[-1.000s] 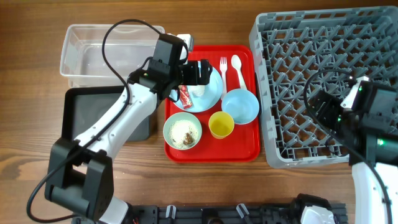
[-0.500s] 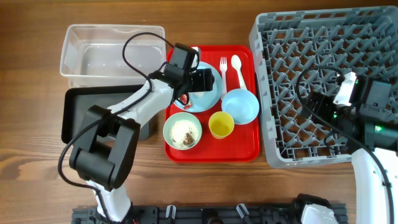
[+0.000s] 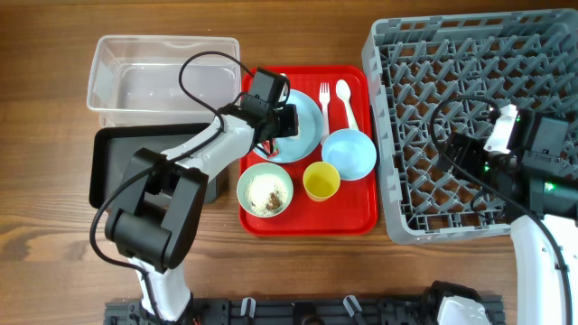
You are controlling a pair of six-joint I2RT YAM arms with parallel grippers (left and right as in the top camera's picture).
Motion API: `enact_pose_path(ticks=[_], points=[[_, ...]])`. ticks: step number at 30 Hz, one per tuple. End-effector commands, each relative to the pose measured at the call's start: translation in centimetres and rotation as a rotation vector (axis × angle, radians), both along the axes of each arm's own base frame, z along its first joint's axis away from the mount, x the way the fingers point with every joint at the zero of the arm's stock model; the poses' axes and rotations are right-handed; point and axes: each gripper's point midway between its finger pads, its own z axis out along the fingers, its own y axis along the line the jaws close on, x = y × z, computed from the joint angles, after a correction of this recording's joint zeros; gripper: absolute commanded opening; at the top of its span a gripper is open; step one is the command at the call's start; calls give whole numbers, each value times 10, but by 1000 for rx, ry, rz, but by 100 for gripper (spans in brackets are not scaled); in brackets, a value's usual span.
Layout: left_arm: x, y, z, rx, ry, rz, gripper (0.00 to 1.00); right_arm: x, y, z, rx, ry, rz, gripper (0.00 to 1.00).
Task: Sort waste into correct bins and load items into the dishwasher rack
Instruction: 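Grasp the red wrapper and tissue on the blue plate with left gripper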
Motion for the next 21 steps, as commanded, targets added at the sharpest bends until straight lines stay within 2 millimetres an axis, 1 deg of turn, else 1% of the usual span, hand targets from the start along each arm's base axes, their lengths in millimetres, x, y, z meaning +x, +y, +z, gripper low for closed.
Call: enact_pose_path(ticks=[1,2,3,5,6,7,9,10,11,12,15,16,18,20,21], points=[[1,-4,-2,9,-3,-6,4,4,1,5,4,-15,21,100],[1,-4,1,6,-8,-6,4,4,1,5,4,-15,21,100],[3,-4,10,-3,-27,-5,4,4,1,5,4,-15,21,100],[11,-4,50,-42,-109,3,4,4,1,5,4,-15,21,100],[18,3,72,-46,-168,26,4,4,1,5,4,-15,21,100],[24,13,88,-35,-214,63,4,4,1,5,4,-15,21,100],[41,52,121,1,-304,176,4,4,1,5,4,-15,21,100],[45,66,128,2,-320,209,4,4,1,5,4,-15,21,100],[52,86,132,5,-327,251,4,4,1,5,4,-15,21,100],[58,108,131,13,-326,298,4,4,1,5,4,-15,21,100],[68,151,130,29,-323,387,6,4,1,5,4,-15,21,100],[69,158,129,32,-321,403,9,4,1,5,4,-15,21,100],[68,169,127,40,-311,424,12,4,1,5,4,-15,21,100],[69,172,127,41,-309,430,27,4,1,5,4,-15,21,100],[68,172,127,41,-309,430,44,4,1,5,5,-15,21,100]])
